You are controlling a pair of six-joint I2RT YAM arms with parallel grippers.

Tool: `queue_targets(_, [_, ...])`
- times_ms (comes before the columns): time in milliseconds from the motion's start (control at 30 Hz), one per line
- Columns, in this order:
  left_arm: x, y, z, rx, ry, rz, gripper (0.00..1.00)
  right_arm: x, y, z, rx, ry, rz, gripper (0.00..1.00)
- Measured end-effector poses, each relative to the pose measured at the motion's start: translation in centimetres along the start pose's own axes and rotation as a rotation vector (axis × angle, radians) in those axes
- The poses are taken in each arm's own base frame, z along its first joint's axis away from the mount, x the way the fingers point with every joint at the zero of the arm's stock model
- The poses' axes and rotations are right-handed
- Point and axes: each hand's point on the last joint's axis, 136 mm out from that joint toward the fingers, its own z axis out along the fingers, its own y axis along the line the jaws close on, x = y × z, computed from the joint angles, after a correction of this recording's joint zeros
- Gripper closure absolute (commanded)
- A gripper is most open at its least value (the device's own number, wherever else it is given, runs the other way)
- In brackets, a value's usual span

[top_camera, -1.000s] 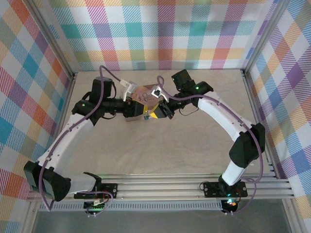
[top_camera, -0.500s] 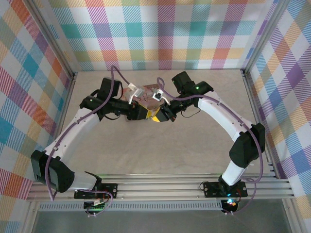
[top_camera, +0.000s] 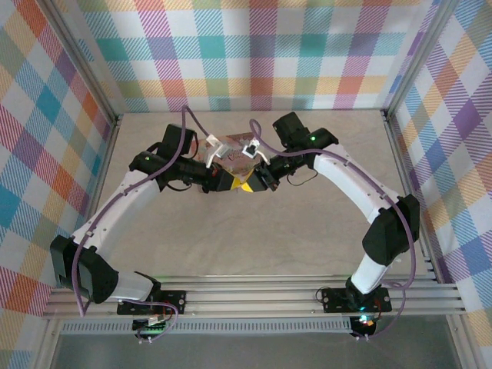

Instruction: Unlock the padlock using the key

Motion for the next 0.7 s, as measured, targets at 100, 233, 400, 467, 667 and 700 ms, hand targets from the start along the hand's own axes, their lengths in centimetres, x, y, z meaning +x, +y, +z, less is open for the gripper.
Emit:
queue_targets(100, [0.1,1.1,0.0,-0.063,-0.003,-0.004,1.00,-1.1,-1.9,-0.6,0.060,-0.062,0.066,0.53])
queue_targets(233, [1.0,3.1,-0.5,-0.203,-0.039,0.019,1.00,-1.2,-5.4,-2.0,0.178,-0.139,0.239,0.53])
queue_targets(400, [1.3,4.9,-1.9,-0.392,-0.152,0.072,1.00,-2.4,-7.7,-3.3,0.266,-0.233,0.473,0.56])
queue_targets(467, [0.7,5.3,-2.2,-0.452,-0.199,0.100,1.00,-2.9,-7.9,-3.4,0.271,-0.257,0.561,0.56])
queue_targets(667, [-2.5,5.8,-2.9,-0.589,-0.344,0.185,1.00,-3.9,-8.2,-2.8,0.279,-0.310,0.794,0.56])
queue_targets(700, [-3.0,5.8,-3.0,-0.602,-0.365,0.194,1.00,-3.8,-8.5,-2.7,0.284,-0.320,0.851,0.56])
